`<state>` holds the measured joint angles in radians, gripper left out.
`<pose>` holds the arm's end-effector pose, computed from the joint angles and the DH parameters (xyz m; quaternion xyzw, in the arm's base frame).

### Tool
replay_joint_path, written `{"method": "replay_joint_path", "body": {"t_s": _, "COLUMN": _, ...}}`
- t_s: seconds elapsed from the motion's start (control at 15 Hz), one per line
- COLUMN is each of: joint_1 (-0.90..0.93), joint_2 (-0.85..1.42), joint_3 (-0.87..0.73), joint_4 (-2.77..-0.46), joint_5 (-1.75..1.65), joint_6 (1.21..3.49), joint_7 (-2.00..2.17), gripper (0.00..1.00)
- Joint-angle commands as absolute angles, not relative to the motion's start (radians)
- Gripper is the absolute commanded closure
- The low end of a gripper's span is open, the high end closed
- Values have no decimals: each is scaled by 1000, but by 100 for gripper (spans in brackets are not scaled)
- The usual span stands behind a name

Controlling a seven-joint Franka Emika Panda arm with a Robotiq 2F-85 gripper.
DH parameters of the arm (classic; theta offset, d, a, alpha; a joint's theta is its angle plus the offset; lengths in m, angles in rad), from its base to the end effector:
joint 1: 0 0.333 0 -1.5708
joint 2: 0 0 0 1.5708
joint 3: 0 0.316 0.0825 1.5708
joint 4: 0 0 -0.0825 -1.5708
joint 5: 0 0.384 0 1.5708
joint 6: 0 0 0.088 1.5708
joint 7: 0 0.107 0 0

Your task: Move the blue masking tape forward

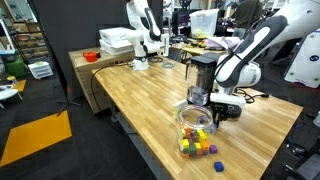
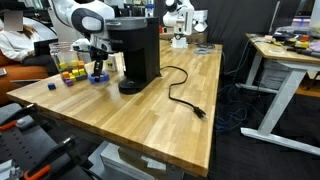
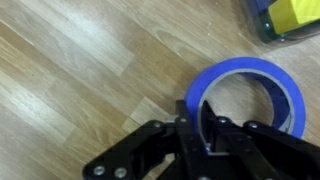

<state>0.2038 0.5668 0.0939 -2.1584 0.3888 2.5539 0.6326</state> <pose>0.5150 0.1556 0.1177 -0.9311 0.3341 0.1302 0.0671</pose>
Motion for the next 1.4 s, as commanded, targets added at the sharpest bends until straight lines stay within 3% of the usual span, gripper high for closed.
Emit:
{"method": "replay_joint_path", "body": {"t_s": 0.0, "joint_1": 198, "joint_2": 501, "joint_3": 99, "joint_4": -2198, "joint_5": 399, "joint_6": 2549, "joint_7": 626, "gripper": 96}}
{"method": "replay_joint_path", "body": {"t_s": 1.33, "joint_1": 191, "joint_2": 147, "joint_3": 169, "joint_4": -2587, "joint_5": 551, "joint_6": 2571, "joint_7": 660, "gripper": 96}}
